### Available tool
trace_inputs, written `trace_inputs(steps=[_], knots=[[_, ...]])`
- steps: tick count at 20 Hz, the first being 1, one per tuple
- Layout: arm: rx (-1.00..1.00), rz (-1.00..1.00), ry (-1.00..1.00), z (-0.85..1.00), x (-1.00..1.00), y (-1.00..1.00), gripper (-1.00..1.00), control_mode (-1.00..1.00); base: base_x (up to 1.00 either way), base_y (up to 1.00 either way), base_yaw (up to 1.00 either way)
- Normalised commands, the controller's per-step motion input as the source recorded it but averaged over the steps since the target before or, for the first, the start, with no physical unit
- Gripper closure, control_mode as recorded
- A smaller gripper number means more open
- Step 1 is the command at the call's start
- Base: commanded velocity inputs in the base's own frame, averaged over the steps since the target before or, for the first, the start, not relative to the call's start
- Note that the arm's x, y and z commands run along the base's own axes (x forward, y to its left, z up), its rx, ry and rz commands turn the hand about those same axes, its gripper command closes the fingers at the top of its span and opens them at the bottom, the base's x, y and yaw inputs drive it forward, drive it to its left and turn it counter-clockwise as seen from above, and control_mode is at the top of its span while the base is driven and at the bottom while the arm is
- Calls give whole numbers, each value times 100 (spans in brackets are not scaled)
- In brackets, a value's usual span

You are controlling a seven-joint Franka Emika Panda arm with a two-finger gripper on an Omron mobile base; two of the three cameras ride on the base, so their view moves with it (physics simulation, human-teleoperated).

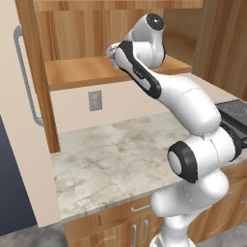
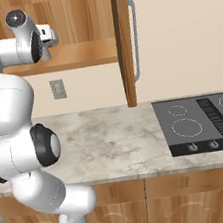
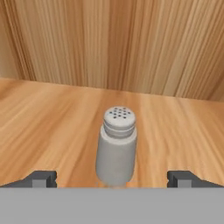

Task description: Move the syrup bottle and shaker from the cabinet to the dining counter.

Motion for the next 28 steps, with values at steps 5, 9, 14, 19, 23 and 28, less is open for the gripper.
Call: trace_inputs(steps=[5,9,14,19,23,28], knots=[[0,0,0,0,53,0,-100,-100,0,0,0],[0,0,0,0,35,1,-100,-100,0,0,0],[0,0,0,0,23,8,-100,-100,0,0,0],[0,0,0,0,21,11,100,-100,0,0,0],[0,0,0,0,0,7,100,-100,0,0,0],[0,0,-3,0,-21,-5,100,-100,0,0,0]])
